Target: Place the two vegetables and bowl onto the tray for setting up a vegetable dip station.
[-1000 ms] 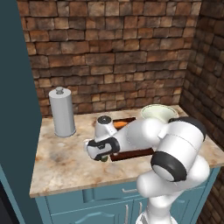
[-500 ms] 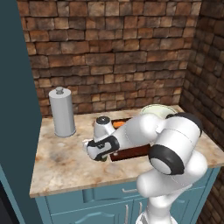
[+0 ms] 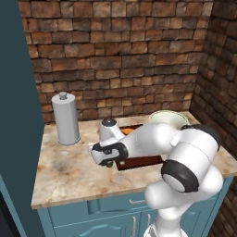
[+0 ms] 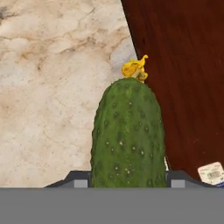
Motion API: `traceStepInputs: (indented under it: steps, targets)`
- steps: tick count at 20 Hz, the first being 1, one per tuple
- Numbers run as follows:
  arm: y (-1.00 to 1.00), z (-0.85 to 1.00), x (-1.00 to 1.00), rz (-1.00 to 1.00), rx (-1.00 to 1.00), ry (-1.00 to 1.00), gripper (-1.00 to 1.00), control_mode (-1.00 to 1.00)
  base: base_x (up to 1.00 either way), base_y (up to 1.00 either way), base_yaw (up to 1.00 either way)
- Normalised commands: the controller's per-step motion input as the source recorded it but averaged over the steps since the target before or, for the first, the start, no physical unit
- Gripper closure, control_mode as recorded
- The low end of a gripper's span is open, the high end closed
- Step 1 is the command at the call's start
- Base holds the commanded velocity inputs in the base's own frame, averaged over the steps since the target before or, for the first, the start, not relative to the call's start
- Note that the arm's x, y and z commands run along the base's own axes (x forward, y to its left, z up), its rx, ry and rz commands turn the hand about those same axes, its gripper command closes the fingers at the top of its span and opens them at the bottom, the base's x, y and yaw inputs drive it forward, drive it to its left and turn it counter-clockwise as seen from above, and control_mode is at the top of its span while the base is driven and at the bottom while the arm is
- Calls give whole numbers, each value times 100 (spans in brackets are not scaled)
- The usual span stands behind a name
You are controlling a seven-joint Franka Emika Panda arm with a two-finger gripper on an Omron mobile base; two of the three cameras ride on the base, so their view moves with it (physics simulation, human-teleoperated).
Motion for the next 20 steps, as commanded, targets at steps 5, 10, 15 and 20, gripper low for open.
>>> traceStepInputs:
  steps: [5, 10, 15, 20]
  targets:
    - [-10, 47, 0, -7, 3, 0, 100, -100, 0, 0, 0]
    - [-10, 30, 8, -16, 3, 0, 100, -100, 0, 0, 0]
    - [-20, 7, 24, -36, 10, 0, 100, -100, 0, 0, 0]
    - [-17, 6, 42, -40, 5, 0, 100, -100, 0, 0, 0]
